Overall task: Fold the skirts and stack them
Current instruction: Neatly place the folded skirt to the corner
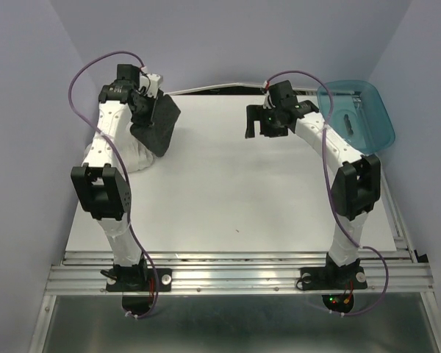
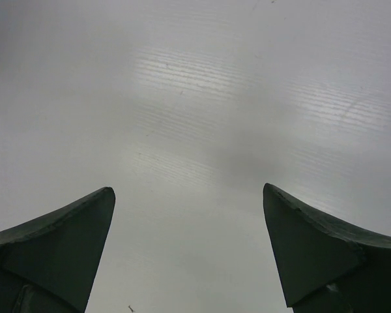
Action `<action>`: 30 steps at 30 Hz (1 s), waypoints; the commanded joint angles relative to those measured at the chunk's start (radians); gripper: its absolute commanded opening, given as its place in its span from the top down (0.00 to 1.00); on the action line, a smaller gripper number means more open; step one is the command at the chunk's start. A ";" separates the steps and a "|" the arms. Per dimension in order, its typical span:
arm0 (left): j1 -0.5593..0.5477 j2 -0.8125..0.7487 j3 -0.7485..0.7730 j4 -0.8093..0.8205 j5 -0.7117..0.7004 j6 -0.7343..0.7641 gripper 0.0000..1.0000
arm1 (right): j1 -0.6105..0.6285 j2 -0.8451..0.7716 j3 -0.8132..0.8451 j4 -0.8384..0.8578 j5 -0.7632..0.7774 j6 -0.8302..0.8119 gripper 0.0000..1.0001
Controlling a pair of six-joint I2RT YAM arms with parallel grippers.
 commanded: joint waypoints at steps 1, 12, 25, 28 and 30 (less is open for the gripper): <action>0.037 -0.005 0.071 -0.066 0.027 0.048 1.00 | 0.002 -0.049 -0.007 0.003 -0.020 -0.022 0.00; 0.142 -0.002 0.121 -0.121 0.097 0.077 1.00 | 0.002 -0.039 -0.009 -0.006 -0.040 -0.028 0.00; 0.339 0.068 -0.037 0.006 0.122 0.154 1.00 | 0.002 -0.020 -0.026 -0.011 -0.052 -0.037 0.00; 0.363 0.116 -0.086 0.066 0.094 0.160 1.00 | 0.002 -0.013 -0.029 -0.017 -0.055 -0.040 0.00; 0.373 0.148 -0.115 0.098 0.068 0.165 0.98 | 0.002 -0.009 -0.030 -0.021 -0.055 -0.043 0.00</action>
